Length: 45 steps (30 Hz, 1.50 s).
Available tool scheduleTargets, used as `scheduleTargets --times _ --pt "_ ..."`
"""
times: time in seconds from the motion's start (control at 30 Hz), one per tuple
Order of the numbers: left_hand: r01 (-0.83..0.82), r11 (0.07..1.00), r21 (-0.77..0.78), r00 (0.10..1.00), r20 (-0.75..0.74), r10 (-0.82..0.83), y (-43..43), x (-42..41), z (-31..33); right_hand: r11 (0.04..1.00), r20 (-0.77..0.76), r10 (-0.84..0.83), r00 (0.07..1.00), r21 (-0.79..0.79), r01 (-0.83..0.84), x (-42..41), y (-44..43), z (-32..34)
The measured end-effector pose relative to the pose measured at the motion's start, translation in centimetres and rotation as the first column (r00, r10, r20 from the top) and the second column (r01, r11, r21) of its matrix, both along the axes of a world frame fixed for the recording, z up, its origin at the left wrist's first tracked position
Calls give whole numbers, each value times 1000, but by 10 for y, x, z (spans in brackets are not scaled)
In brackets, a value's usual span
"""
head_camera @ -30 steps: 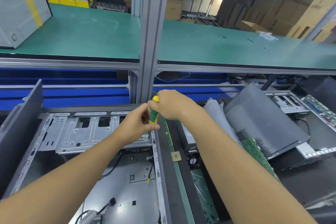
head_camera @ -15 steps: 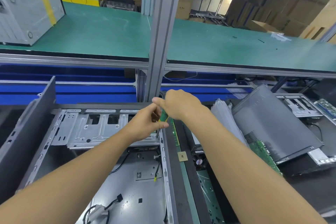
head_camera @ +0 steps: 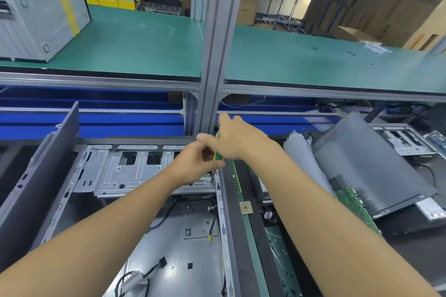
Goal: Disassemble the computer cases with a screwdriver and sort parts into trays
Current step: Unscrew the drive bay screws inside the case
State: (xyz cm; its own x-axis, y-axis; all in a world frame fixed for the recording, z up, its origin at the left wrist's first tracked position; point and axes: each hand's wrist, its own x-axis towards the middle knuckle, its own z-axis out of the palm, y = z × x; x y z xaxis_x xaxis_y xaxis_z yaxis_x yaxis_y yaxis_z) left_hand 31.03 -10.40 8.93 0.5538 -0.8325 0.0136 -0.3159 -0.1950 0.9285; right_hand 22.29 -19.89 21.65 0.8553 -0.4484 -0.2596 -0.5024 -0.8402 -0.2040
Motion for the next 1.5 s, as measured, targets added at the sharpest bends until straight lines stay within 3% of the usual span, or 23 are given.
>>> scheduleTargets --times 0.07,0.13,0.3,0.37,0.5,0.7,0.8,0.93,1.1,1.27,1.33,1.5 --pt "-22 1000 18 999 25 21 -2 -1 -1 985 14 -76 997 -154 77 2 3 -3" --pt "-19 1000 12 1000 12 18 -2 -2 -1 976 30 -43 999 -212 48 4 3 -7" --pt "135 987 -84 981 -129 -146 9 2 -1 994 22 92 996 -58 -90 3 -5 2" --pt "111 988 -107 976 -174 -129 12 5 0 990 -16 144 990 -6 -144 2 -6 6" --pt "20 999 -31 995 -93 -23 8 2 -2 981 -57 180 982 88 -174 0 -3 5" --pt "19 999 36 999 -29 -18 -2 -5 3 994 -17 -48 999 -97 46 3 8 -2" --pt "94 996 -6 988 -124 -94 4 -5 7 992 1 31 1000 -124 -31 4 7 -4" --pt "148 988 -52 955 -252 -157 16 3 11 991 -45 135 990 -21 -136 4 5 3" --pt "43 998 -39 989 -143 -48 13 6 9 987 -90 151 984 67 -145 2 5 8" --pt "-39 999 3 999 -30 39 3 4 2 997 -66 -74 995 -38 71 5 11 3" --pt "-39 999 35 999 13 39 0 2 0 993 -52 -60 997 -107 55 5 12 0" --pt "16 999 -52 997 -78 -20 5 2 -4 991 -17 37 999 -124 -39 8 7 -1"
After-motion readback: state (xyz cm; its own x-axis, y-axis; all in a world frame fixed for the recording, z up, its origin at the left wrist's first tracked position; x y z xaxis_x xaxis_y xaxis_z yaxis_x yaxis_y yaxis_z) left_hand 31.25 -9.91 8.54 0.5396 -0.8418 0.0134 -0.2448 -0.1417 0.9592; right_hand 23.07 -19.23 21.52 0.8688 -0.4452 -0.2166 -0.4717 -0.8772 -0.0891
